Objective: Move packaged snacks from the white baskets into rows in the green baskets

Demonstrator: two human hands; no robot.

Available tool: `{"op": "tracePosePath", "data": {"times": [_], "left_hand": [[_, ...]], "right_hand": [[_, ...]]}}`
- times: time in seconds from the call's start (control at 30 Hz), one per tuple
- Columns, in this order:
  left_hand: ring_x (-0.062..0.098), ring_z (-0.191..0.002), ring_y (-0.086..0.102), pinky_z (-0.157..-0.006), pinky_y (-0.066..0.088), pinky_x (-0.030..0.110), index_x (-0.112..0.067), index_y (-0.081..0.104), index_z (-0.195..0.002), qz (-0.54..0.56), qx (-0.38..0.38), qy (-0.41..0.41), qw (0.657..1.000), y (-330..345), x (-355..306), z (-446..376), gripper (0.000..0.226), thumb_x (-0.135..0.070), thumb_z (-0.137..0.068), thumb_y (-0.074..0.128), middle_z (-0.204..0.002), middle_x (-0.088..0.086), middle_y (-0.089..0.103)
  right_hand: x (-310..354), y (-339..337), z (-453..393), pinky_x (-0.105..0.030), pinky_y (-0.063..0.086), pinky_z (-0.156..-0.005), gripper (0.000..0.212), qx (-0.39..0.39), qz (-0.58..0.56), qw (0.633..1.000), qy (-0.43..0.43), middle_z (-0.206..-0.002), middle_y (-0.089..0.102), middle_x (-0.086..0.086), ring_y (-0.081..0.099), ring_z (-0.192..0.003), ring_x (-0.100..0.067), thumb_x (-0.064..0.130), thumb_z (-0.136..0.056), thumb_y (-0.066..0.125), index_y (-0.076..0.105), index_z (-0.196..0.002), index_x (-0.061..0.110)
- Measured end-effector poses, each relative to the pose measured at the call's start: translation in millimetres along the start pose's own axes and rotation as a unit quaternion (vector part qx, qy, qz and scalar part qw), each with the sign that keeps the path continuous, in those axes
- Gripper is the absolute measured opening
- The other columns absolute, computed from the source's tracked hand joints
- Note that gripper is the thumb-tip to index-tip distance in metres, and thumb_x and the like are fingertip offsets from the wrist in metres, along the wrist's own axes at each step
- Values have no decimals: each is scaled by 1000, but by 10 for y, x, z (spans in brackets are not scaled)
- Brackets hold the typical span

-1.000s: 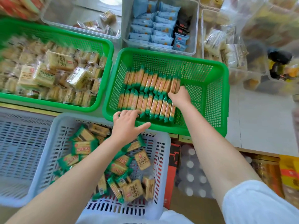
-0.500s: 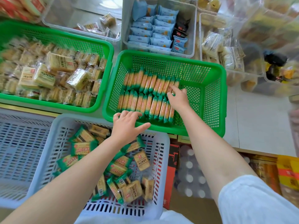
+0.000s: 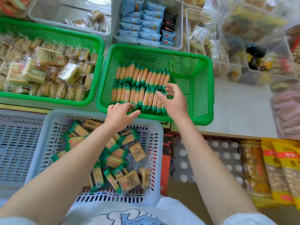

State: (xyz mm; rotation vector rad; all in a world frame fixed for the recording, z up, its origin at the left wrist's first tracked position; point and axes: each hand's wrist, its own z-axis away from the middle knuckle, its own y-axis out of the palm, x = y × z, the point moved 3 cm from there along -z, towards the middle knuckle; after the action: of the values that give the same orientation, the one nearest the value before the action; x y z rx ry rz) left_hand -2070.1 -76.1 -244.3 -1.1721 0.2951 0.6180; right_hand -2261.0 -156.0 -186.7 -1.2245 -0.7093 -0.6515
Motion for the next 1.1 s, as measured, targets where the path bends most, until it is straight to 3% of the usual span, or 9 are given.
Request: {"op": "tracePosePath", "data": {"times": [0.17,0.3,0.47,0.57,0.67,0.77,0.9,1.0,1.1], "left_hand": [[20,-112,51,-94,35,30,-11,65,-117,87,-147,50,984,-168,147,710,28,-32,-102,54,-115,3,62],[14,-94,62,-79,48,31,-19,64,-121,101,71,-42,991,276,499,1232,35,-45,-101,50,-111,-4,67],[16,-111,61,-91,50,29,-18,61,-132,84,194,-85,974,618,848,1671,50,-53,-98,52,-129,0,66],[16,-115,59,-89,45,25,-15,58,-137,91,192,-78,974,602,912,1760,53,-51,-99,52,-133,0,63],[10,-103,59,-85,47,26,-18,61,-131,99,184,-60,976,542,980,1786,50,-53,-98,51,-122,-6,64],[13,-102,63,-86,53,31,-20,63,-125,111,185,-40,976,497,1042,1795,48,-56,-97,51,-116,-7,67],[10,-96,63,-76,50,25,-21,63,-124,127,188,-25,973,453,1094,1821,46,-56,-97,50,-110,-8,67],[8,-95,62,-75,49,25,-21,64,-123,133,195,-20,971,431,1157,1853,45,-55,-97,50,-107,-9,67],[8,-94,63,-71,49,26,-21,64,-123,135,208,-20,969,401,1201,1887,45,-56,-98,50,-106,-9,68]], "right_hand": [[-76,128,1092,-22,52,-74,14,3,-49,999,-4,-90,68,3,62,-83,-6,28,-94,69,66,-99,15],[-474,697,1647,-31,52,-79,15,208,49,973,84,-101,66,0,62,-92,-16,27,-97,64,65,-107,16],[-849,1285,2007,-46,38,-111,82,329,254,897,148,-150,38,-15,38,-139,-33,64,-86,64,39,-149,18],[-949,1450,2149,-49,22,-120,118,346,378,843,165,-159,25,-22,22,-147,-40,89,-73,52,18,-158,15],[-918,1566,2204,-49,21,-117,129,338,438,816,167,-156,30,-24,26,-144,-40,97,-63,47,20,-156,12],[-875,1580,2203,-49,24,-114,125,317,443,818,184,-154,32,-22,29,-141,-39,96,-61,53,27,-153,16],[-873,1637,2313,-50,34,-110,101,310,344,861,209,-157,18,-20,29,-140,-43,70,-71,75,34,-148,19],[-912,1622,2388,-43,48,-99,85,298,284,880,238,-153,21,-18,50,-123,-38,60,-68,84,46,-133,19],[-947,1518,2453,-36,47,-74,60,307,242,885,252,-132,44,-10,55,-94,-24,54,-69,85,50,-107,22]]}}
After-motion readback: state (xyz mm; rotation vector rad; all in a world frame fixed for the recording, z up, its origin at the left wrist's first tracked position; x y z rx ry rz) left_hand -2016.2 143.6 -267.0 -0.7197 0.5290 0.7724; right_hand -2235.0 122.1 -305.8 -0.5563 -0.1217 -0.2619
